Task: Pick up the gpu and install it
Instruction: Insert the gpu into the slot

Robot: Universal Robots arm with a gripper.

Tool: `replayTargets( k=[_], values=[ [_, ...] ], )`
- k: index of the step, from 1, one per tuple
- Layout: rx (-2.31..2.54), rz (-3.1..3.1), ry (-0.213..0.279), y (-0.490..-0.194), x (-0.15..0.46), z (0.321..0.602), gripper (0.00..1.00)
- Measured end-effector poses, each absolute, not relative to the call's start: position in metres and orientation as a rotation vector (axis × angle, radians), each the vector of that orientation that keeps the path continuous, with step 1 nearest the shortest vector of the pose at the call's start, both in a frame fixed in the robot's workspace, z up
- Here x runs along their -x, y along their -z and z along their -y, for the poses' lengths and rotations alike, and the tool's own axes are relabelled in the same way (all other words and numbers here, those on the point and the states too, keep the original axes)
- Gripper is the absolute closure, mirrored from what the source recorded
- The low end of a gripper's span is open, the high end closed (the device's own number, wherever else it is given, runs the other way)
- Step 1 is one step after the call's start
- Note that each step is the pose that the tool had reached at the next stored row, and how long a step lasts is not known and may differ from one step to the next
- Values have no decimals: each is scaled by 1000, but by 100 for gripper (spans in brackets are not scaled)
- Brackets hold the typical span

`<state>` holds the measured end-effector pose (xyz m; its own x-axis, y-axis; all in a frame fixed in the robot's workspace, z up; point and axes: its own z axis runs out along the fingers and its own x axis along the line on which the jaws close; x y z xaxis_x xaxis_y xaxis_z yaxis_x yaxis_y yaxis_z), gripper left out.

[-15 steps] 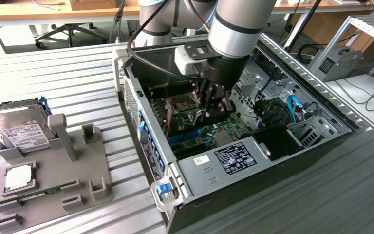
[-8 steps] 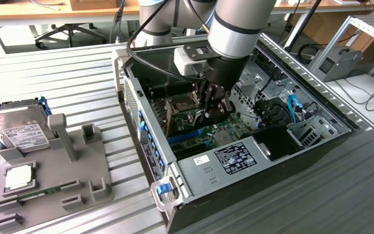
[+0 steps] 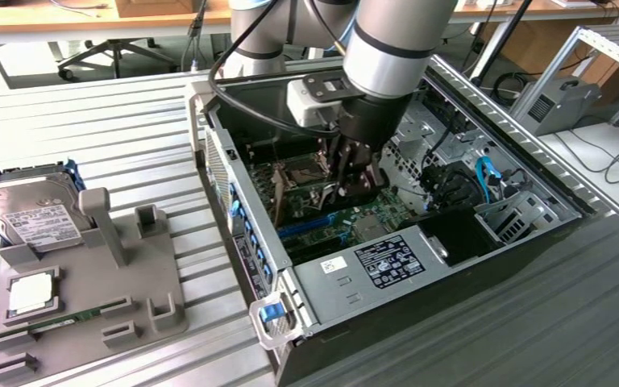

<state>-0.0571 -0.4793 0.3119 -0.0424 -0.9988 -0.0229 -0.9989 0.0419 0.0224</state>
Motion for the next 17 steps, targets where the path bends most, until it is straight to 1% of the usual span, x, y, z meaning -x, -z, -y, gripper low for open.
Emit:
replayTargets(
  k=[17],
  values=[
    [2173, -2266, -50, -304, 61, 477, 74]
  ],
)
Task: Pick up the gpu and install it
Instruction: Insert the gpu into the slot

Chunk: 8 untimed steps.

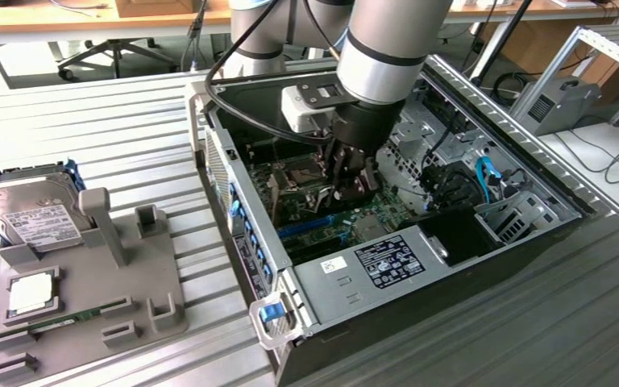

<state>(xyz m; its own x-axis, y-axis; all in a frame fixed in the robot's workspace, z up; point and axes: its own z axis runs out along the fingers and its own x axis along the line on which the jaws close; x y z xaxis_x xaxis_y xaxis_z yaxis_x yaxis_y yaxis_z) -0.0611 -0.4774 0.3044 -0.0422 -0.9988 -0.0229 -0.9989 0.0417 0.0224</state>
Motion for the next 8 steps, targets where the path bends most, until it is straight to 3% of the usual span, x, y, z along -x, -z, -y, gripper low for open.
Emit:
replayTargets(
  k=[8],
  values=[
    [2174, -2266, -51, -301, 61, 473, 74]
  ],
)
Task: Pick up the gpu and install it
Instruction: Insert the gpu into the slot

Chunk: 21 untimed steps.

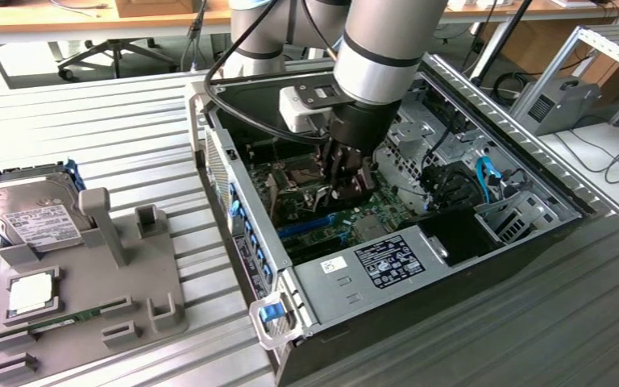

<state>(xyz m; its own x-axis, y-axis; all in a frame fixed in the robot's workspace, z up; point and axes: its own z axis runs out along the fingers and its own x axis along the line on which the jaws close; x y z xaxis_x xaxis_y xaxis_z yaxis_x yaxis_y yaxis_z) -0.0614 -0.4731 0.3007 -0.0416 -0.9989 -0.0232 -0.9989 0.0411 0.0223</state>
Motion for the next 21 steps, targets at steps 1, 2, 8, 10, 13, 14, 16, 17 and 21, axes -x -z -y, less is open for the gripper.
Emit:
replayTargets(
  k=[1, 2, 8, 10, 13, 14, 16, 17, 21],
  values=[
    [2174, -2265, -50, -300, 62, 473, 74],
    [2175, -2266, -50, -299, 62, 472, 74],
    [2175, -2265, -50, -293, 65, 469, 74],
    [2175, -2265, -50, -290, 66, 469, 74],
    [2175, -2265, -50, -286, 69, 468, 74],
    [2175, -2265, -50, -285, 69, 467, 74],
    [2175, -2265, -50, -284, 70, 467, 74],
    [2175, -2265, -50, -283, 70, 466, 74],
    [2175, -2265, -50, -280, 73, 466, 74]
  ],
)
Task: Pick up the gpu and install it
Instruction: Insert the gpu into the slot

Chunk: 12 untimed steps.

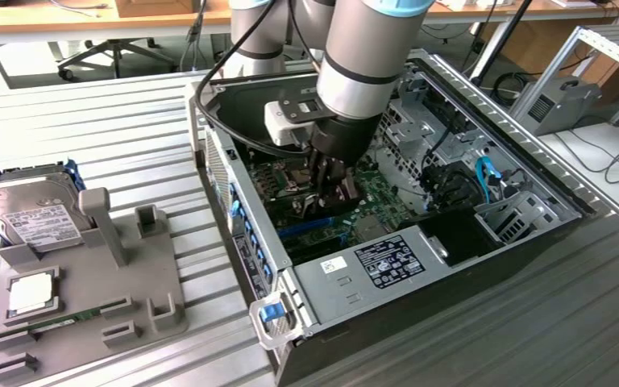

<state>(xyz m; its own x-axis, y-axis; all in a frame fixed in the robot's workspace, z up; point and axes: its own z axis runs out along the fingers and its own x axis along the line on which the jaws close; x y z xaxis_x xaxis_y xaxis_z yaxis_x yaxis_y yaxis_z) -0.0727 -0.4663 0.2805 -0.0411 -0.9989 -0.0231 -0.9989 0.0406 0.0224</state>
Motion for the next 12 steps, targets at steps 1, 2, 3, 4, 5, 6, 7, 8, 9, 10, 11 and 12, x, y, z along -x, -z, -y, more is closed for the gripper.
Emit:
replayTargets(
  k=[1, 2, 3, 4, 5, 6, 7, 8, 9, 10, 11, 12],
  values=[
    [2175, -2265, -50, -280, 73, 466, 74],
    [2175, -2265, -50, -279, 73, 466, 74],
    [2175, -2265, -50, -278, 73, 466, 74],
    [2175, -2265, -50, -278, 73, 466, 74],
    [2175, -2265, -50, -277, 73, 466, 74],
    [2175, -2265, -50, -276, 73, 466, 74],
    [2175, -2265, -50, -276, 73, 466, 74],
    [2175, -2266, -50, -275, 73, 466, 74],
    [2175, -2265, -50, -274, 73, 465, 74],
    [2175, -2265, -50, -273, 73, 465, 74],
    [2174, -2265, -50, -273, 73, 465, 74],
    [2175, -2265, -50, -272, 74, 465, 74]
  ],
)
